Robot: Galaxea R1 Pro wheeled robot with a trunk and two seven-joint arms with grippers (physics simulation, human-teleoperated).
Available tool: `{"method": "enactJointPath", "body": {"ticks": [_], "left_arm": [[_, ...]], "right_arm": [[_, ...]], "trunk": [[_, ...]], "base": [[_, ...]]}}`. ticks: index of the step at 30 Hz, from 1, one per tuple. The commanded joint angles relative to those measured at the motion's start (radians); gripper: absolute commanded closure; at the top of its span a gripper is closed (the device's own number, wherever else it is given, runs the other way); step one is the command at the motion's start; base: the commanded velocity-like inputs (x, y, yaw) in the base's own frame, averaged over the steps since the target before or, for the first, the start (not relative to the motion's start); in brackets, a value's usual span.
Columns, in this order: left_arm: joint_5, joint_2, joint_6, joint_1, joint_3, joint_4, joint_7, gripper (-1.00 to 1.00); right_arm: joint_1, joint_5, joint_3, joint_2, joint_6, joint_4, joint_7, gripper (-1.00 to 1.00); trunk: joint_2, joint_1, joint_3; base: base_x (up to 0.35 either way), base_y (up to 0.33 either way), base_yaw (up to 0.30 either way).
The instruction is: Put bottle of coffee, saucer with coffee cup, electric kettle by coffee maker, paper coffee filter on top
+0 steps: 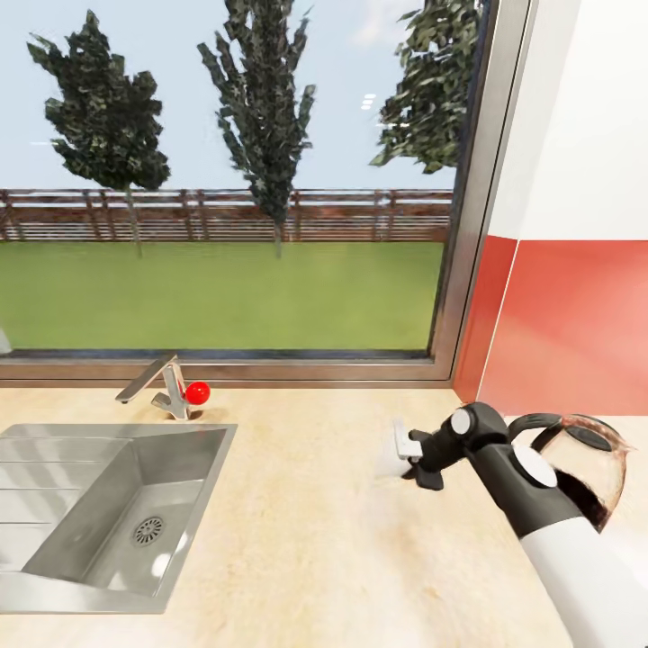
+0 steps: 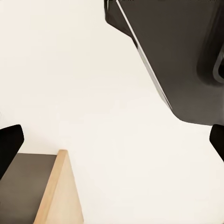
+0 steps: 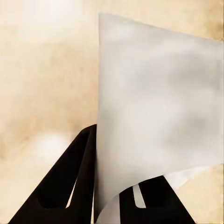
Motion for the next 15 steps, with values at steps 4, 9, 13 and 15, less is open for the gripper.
{"method": "enactJointPath", "body": {"ticks": [4, 9, 13, 15], "left_arm": [[-0.002, 0.006, 0.001, -0.001, -0.002, -0.002, 0.003, -1.0], [-0.005, 0.022, 0.002, -0.001, -0.004, -0.001, 0.002, -1.0], [-0.005, 0.029, 0.004, -0.001, -0.004, -0.002, 0.002, -1.0], [-0.005, 0.03, 0.005, -0.002, -0.005, -0.002, 0.003, -1.0]], "right_arm": [[0.0, 0.001, -0.095, 0.061, 0.186, -0.163, -0.012, 1.0], [0.0, 0.001, -0.271, 0.176, 0.299, -0.249, -0.037, 1.0], [0.0, -0.071, -0.398, 0.289, 0.364, -0.253, -0.041, 1.0], [0.001, -0.149, -0.403, 0.302, 0.37, -0.248, -0.041, 1.0]], "trunk": [[0.0, 0.0, 0.0], [0.0, 0.0, 0.0], [0.0, 0.0, 0.0], [0.0, 0.0, 0.0]], "base": [[0.0, 0.0, 0.0], [-0.067, 0.0, 0.0], [-0.289, 0.0, 0.0], [-0.335, 0.0, 0.0]]}}
